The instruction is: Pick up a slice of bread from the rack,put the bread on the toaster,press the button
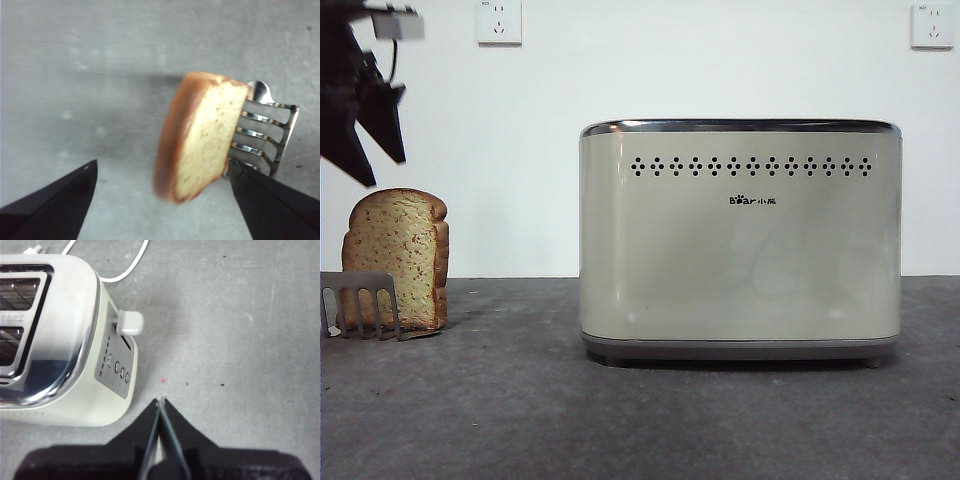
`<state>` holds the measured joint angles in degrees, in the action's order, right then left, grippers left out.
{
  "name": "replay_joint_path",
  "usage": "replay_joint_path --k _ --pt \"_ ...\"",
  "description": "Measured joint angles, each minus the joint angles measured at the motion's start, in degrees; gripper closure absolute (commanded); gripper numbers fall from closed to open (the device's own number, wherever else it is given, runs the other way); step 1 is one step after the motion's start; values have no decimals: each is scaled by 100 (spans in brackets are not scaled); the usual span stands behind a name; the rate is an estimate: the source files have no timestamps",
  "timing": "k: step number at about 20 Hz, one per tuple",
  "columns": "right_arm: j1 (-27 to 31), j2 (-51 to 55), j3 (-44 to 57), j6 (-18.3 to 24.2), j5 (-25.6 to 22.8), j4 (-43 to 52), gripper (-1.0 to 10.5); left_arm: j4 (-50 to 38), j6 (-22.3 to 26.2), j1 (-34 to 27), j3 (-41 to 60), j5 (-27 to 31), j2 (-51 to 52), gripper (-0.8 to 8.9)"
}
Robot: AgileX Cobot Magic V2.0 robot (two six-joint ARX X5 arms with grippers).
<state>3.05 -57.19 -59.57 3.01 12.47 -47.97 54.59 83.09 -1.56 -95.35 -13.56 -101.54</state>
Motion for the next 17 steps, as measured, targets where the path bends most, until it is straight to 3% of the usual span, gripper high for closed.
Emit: replay_joint_path --k 17 --pt "0 -184 0 2 96 -17 950 4 391 155 0 269 -367 386"
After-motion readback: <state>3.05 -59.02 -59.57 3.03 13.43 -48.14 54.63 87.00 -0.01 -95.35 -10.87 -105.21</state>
